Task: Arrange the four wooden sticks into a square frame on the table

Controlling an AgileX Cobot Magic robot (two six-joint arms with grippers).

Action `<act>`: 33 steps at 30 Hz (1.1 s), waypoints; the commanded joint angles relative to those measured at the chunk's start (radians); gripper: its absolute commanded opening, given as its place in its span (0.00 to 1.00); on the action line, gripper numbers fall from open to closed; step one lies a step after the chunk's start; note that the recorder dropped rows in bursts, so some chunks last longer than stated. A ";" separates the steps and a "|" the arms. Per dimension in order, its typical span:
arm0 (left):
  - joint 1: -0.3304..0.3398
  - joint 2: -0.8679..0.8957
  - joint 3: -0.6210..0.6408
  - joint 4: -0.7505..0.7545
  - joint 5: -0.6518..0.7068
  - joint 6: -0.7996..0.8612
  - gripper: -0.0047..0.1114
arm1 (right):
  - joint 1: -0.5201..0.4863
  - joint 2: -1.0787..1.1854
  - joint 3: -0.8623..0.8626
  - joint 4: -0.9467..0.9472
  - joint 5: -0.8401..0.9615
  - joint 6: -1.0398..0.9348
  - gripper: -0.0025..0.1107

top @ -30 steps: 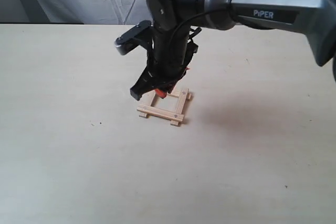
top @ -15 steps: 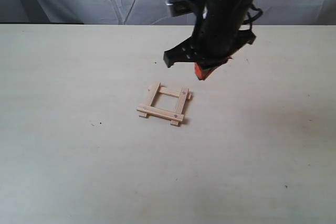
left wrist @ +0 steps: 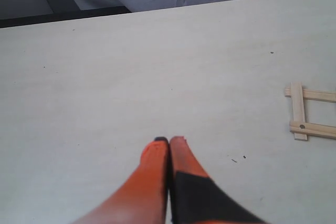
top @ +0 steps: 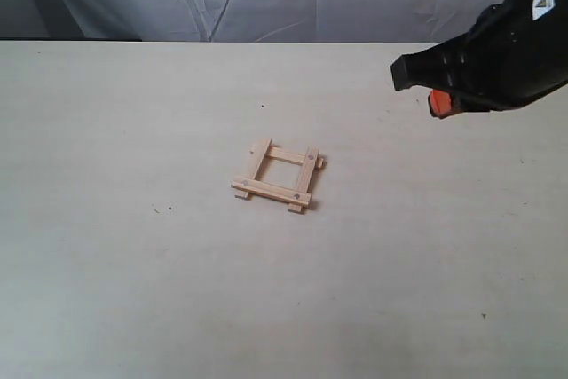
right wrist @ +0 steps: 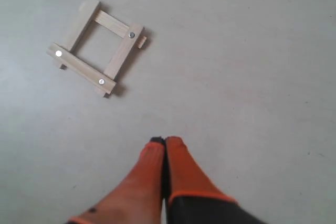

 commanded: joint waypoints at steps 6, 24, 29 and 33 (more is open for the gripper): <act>-0.002 -0.007 0.007 -0.007 0.000 -0.001 0.04 | -0.006 -0.095 0.007 0.023 -0.020 0.003 0.02; -0.002 -0.007 0.007 -0.005 -0.006 -0.001 0.04 | -0.156 -0.292 0.016 0.013 -0.029 0.002 0.02; -0.002 -0.007 0.007 -0.005 -0.006 -0.001 0.04 | -0.255 -0.385 0.053 0.009 -0.065 -0.032 0.02; -0.002 -0.007 0.007 -0.005 -0.006 -0.001 0.04 | -0.335 -0.484 0.160 0.009 -0.117 -0.052 0.02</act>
